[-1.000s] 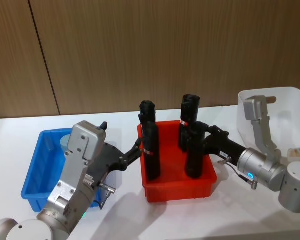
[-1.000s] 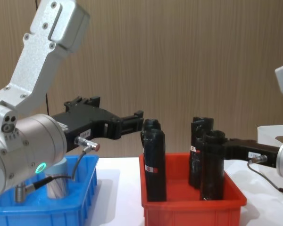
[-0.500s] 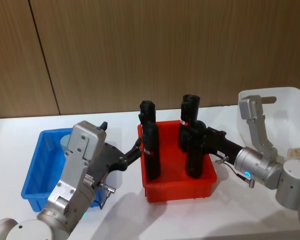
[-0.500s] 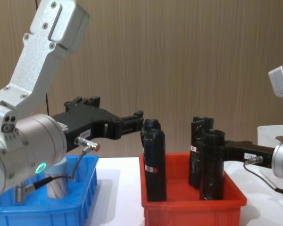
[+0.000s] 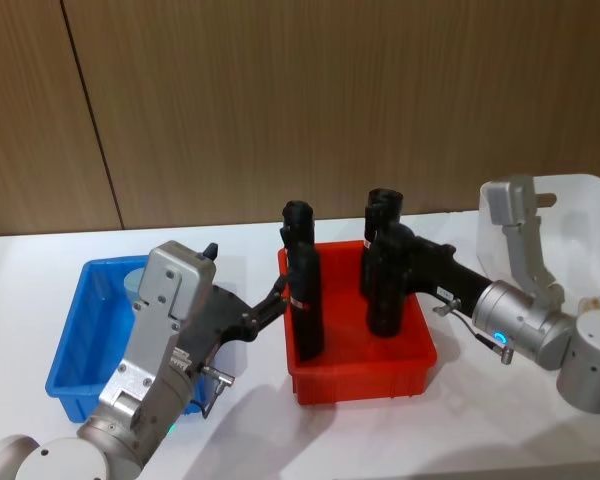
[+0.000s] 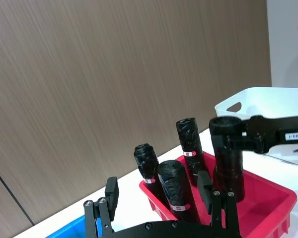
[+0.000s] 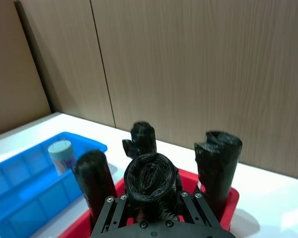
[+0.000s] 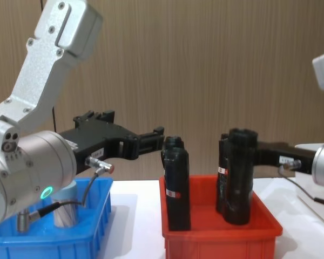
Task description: Pick the cotton swabs from the blue box and place them into the white box.
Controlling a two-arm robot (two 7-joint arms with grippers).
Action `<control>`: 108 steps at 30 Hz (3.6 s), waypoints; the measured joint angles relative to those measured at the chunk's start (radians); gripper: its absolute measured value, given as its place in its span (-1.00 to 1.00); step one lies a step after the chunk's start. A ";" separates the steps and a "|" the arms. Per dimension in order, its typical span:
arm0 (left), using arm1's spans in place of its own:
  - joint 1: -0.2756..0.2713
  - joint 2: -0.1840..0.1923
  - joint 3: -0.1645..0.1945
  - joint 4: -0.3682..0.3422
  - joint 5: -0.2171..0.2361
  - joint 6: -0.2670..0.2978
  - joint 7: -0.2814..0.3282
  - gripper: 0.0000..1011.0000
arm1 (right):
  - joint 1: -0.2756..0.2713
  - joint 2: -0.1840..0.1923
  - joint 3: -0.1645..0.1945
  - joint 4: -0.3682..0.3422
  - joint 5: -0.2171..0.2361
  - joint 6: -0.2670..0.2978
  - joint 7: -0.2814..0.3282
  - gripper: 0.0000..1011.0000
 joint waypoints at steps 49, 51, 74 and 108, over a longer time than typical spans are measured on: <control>0.000 0.000 0.000 0.000 0.000 0.000 0.000 0.99 | -0.215 0.192 0.142 -0.600 -0.043 0.190 -0.413 -0.29; 0.000 0.000 0.000 0.000 0.000 0.000 0.000 0.99 | -0.218 0.201 0.151 -0.597 -0.046 0.197 -0.431 -0.29; 0.000 0.000 0.000 0.000 0.000 0.000 0.000 0.99 | -0.231 0.231 0.191 -0.551 -0.052 0.207 -0.475 0.77; 0.000 0.000 0.000 0.000 0.000 0.000 0.000 0.99 | -0.238 0.235 0.199 -0.552 -0.043 0.202 -0.473 0.98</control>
